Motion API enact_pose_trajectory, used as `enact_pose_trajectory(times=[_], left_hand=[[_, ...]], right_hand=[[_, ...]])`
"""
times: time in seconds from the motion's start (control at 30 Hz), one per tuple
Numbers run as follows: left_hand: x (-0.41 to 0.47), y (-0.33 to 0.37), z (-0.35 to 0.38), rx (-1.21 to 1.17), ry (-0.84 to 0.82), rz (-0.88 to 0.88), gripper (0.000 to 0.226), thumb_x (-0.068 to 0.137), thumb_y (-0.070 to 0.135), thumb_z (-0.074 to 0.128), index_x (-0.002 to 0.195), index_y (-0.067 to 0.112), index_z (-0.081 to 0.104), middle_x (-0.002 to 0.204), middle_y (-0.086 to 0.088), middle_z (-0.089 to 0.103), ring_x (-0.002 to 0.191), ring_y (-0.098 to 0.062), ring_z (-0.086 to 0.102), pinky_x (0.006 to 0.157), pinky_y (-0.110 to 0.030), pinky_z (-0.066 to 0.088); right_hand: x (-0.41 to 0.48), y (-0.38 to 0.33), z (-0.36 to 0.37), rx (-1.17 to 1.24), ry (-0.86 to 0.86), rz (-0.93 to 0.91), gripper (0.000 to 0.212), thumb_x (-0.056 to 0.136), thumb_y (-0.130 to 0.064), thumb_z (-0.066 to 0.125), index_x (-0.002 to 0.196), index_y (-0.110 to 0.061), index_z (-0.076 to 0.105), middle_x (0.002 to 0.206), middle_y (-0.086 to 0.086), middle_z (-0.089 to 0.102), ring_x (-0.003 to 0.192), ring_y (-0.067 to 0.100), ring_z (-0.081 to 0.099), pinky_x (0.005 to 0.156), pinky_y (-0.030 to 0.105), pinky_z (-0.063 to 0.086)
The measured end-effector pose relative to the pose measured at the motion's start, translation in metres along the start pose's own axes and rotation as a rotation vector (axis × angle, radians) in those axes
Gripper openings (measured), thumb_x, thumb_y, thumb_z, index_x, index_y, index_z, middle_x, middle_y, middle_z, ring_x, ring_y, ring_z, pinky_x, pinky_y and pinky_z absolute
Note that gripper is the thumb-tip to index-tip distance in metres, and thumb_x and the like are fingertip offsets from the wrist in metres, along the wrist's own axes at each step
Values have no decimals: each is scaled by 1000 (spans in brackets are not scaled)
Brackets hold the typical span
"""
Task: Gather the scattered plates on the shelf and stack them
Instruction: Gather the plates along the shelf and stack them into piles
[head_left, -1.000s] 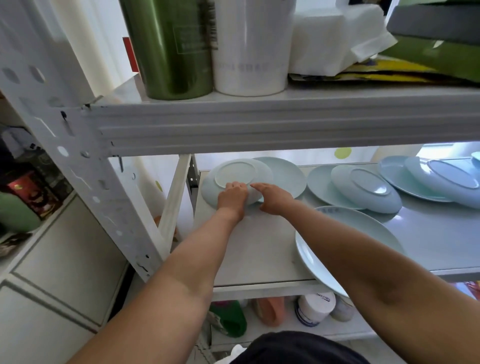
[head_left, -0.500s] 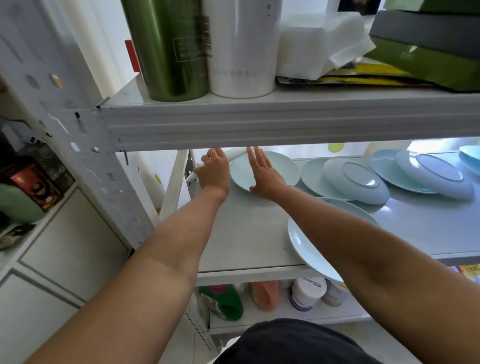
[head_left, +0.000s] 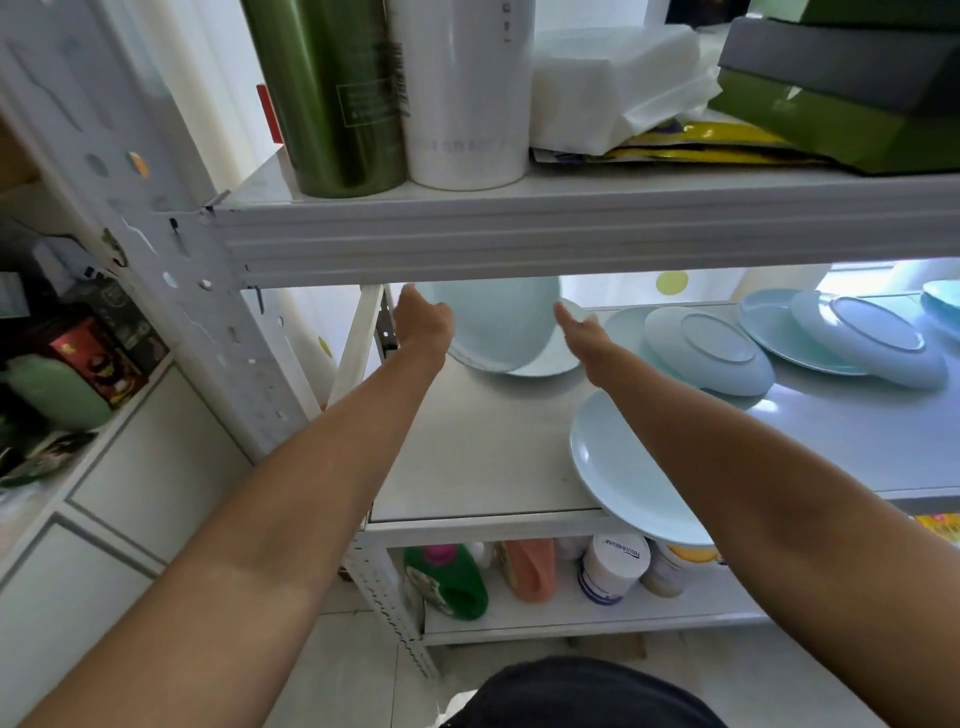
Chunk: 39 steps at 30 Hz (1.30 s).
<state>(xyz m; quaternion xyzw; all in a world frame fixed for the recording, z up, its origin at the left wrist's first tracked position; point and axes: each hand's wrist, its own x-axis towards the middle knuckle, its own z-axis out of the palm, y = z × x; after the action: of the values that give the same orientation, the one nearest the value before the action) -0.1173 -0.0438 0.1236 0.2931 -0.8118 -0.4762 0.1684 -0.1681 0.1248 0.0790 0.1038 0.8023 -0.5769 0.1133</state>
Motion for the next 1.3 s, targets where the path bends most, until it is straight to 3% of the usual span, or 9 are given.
enact_pose_trajectory(times=[0.13, 0.27, 0.37, 0.5, 0.6, 0.7, 0.83, 1.03, 1.3], left_hand=[[-13, -5, 27, -287, -284, -190, 46, 86, -5, 41, 130, 7, 45, 126, -16, 55, 113, -33, 59, 96, -50, 50], [-45, -2, 50, -349, -553, -285, 51, 86, -21, 37, 132, 3, 38, 114, -18, 49, 88, -35, 58, 78, -53, 53], [-64, 3, 63, -248, -749, -310, 42, 88, -19, 41, 128, -4, 41, 94, -19, 55, 84, -37, 62, 77, -49, 56], [-81, 13, 77, 40, -934, -213, 28, 95, -3, 46, 123, -7, 48, 75, -19, 57, 57, -29, 61, 45, -35, 57], [-88, 12, 89, 251, -1015, -126, 28, 100, 11, 41, 118, -7, 52, 71, -19, 58, 48, -24, 62, 39, -27, 53], [-95, 7, 99, 447, -1052, -87, 35, 101, 17, 34, 84, -5, 54, 65, -17, 57, 30, -16, 58, 36, -23, 50], [-95, -1, 109, 613, -1030, -107, 65, 105, 35, 21, 99, -19, 58, 37, -15, 56, 21, -15, 52, 31, -19, 46], [-92, -7, 108, 648, -911, 18, 70, 103, 39, 17, 64, -7, 54, 26, -11, 50, 20, -16, 51, 33, -18, 46], [-84, -14, 106, 682, -885, 65, 62, 103, 37, 21, 64, 0, 53, 57, -11, 58, 45, -19, 56, 44, -21, 46]], right_hand=[[9, 1, -39, 165, 167, 69, 79, 88, -66, 35, 144, -9, 34, 146, 10, 43, 130, 31, 46, 108, 45, 39], [1, 11, -83, -10, 304, 98, 66, 99, -47, 29, 141, 3, 38, 147, 19, 40, 134, 34, 41, 112, 39, 33], [-5, 37, -113, -116, 363, 207, 63, 101, -42, 28, 143, 4, 34, 149, 18, 37, 137, 34, 37, 112, 37, 28], [-19, 69, -139, -173, 485, 294, 59, 101, -39, 32, 143, 2, 35, 147, 20, 39, 136, 35, 38, 111, 37, 31], [-29, 81, -148, -234, 533, 338, 55, 100, -40, 34, 138, -1, 43, 141, 19, 47, 130, 34, 46, 105, 38, 37], [-38, 86, -155, -327, 568, 350, 52, 100, -40, 32, 136, -5, 47, 139, 18, 50, 128, 34, 48, 104, 37, 38], [-46, 89, -154, -454, 601, 326, 50, 101, -39, 30, 132, -6, 52, 135, 17, 53, 125, 34, 50, 101, 37, 40], [-50, 91, -146, -615, 591, 332, 51, 101, -39, 28, 130, -4, 53, 133, 17, 54, 122, 34, 52, 99, 37, 42], [-45, 83, -137, -879, 519, 309, 48, 102, -36, 24, 126, -7, 54, 129, 14, 56, 120, 31, 54, 92, 34, 44]])
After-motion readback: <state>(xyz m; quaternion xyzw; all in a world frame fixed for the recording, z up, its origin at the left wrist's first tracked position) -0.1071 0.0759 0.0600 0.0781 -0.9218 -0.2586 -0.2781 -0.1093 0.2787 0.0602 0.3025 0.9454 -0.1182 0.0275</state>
